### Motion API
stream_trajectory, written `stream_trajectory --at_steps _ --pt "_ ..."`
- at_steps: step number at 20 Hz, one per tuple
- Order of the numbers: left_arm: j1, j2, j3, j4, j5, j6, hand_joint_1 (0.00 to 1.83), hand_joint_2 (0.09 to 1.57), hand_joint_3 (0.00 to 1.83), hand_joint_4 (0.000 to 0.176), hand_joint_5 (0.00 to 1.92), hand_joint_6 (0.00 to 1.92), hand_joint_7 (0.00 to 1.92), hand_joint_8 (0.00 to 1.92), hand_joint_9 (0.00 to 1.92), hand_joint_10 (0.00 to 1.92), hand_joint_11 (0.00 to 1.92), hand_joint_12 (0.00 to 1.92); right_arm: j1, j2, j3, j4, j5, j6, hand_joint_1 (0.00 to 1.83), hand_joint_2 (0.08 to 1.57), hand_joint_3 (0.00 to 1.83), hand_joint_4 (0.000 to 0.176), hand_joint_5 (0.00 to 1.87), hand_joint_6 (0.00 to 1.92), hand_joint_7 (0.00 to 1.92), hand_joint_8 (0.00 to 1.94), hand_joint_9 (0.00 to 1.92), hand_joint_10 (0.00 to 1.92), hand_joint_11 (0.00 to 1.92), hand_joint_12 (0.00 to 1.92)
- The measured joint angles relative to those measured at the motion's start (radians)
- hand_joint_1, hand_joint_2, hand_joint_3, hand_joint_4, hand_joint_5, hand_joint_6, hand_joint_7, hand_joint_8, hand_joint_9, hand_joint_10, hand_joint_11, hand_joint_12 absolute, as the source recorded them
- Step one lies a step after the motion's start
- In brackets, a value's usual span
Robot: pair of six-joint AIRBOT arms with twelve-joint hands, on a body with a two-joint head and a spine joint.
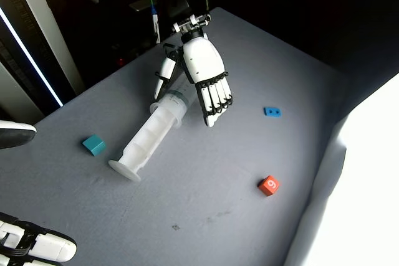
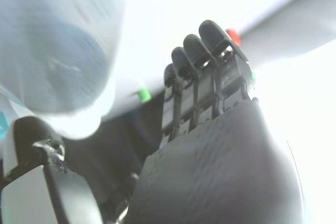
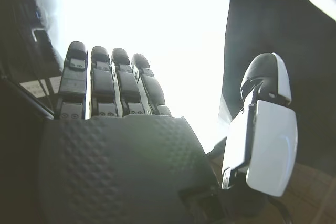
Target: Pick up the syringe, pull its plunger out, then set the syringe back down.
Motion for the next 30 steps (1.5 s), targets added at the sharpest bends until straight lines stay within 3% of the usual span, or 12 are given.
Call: stream_trajectory --at_steps 6,8,9,11,12,13,16,18,20,21,22,30 --pt "-0.194 0.040 -0.041 0.006 0.137 0.087 0.62 0.88 0.00 0.000 0.20 0.18 0.10 0.66 0.01 0.88 0.00 0.79 0.000 0.000 -0.002 0.000 -0.001 -0.004 0.24 0.91 0.00 0.000 0.00 0.00 0.00 0.00 0.00 0.00 0.01 0.01" --pt "-0.239 0.060 -0.058 0.006 0.179 0.102 0.68 0.92 0.00 0.000 0.01 1.45 0.00 1.53 0.00 1.66 0.00 1.70 -0.009 0.000 -0.002 -0.001 0.006 -0.019 0.33 0.94 0.00 0.000 0.29 0.06 0.38 0.13 0.40 0.09 0.00 0.98" --pt "-0.260 0.071 -0.063 0.015 0.212 0.108 0.78 1.03 0.03 0.000 0.25 1.83 0.26 1.84 0.24 1.87 0.22 1.88 -0.013 0.000 -0.002 -0.005 0.008 -0.021 0.35 0.95 0.00 0.000 0.29 1.43 0.29 1.57 0.32 1.55 0.22 1.73" --pt "-0.300 0.096 -0.077 0.054 0.288 0.113 0.37 1.18 0.02 0.003 1.17 1.74 1.25 1.92 1.19 1.92 0.97 1.92 -0.015 0.000 -0.003 -0.008 0.003 -0.022 0.20 1.01 0.00 0.011 0.77 1.90 0.81 1.93 0.82 1.91 0.92 1.91" --pt "-0.312 0.102 -0.084 0.060 0.309 0.113 0.23 1.20 0.00 0.117 1.26 1.73 1.39 1.92 1.34 1.92 1.08 1.92 -0.015 0.000 -0.005 -0.010 0.010 -0.023 0.18 1.05 0.01 0.026 1.08 1.92 1.26 1.94 1.30 1.92 1.42 1.92" --pt "-0.329 0.110 -0.098 0.061 0.341 0.113 0.13 1.25 0.02 0.162 1.33 1.88 1.43 1.92 1.45 1.92 1.37 1.92 -0.015 0.000 -0.005 -0.010 0.014 -0.022 0.14 1.08 0.00 0.000 1.50 1.92 1.66 1.94 1.68 1.92 1.78 1.92" --pt "-0.378 0.117 -0.112 0.062 0.394 0.110 0.82 1.45 0.02 0.176 1.32 1.92 1.51 1.92 1.60 1.92 1.64 1.92 -0.018 0.000 -0.006 -0.010 0.017 -0.021 0.74 1.45 0.05 0.000 1.78 1.92 1.91 1.94 1.91 1.92 1.92 1.92" --pt "-0.406 0.119 -0.112 0.075 0.407 0.115 0.79 1.48 0.03 0.176 1.30 1.92 1.52 1.92 1.59 1.92 1.63 1.92 -0.018 0.000 -0.006 -0.027 0.024 -0.023 1.05 1.45 0.01 0.000 1.71 1.92 1.84 1.94 1.88 1.92 1.92 1.92" --pt "-0.418 0.127 -0.120 0.079 0.418 0.115 0.73 1.49 0.02 0.156 1.36 1.92 1.50 1.92 1.57 1.92 1.59 1.92 -0.018 0.000 -0.006 -0.027 0.031 -0.023 0.96 1.42 0.00 0.000 1.62 1.92 1.78 1.94 1.83 1.92 1.89 1.92" --pt "-0.427 0.128 -0.121 0.080 0.425 0.115 0.86 1.47 0.01 0.022 1.40 1.92 1.50 1.92 1.55 1.92 1.53 1.92 -0.018 0.000 -0.006 -0.027 0.032 -0.023 0.99 1.41 0.00 0.000 1.58 1.92 1.75 1.94 1.81 1.92 1.86 1.92" --pt "-0.433 0.128 -0.125 0.081 0.425 0.115 0.86 1.47 0.01 0.000 1.40 1.92 1.51 1.92 1.55 1.92 1.52 1.92 -0.018 0.000 -0.006 -0.028 0.032 -0.023 0.96 1.42 0.00 0.000 1.58 1.92 1.74 1.94 1.78 1.92 1.84 1.92" --pt "-0.438 0.129 -0.125 0.098 0.429 0.115 0.82 1.47 0.00 0.000 1.39 1.92 1.56 1.92 1.62 1.92 1.64 1.92 -0.024 0.000 -0.007 -0.033 0.047 -0.023 0.93 1.44 0.00 0.000 1.52 1.92 1.68 1.94 1.74 1.92 1.82 1.92"
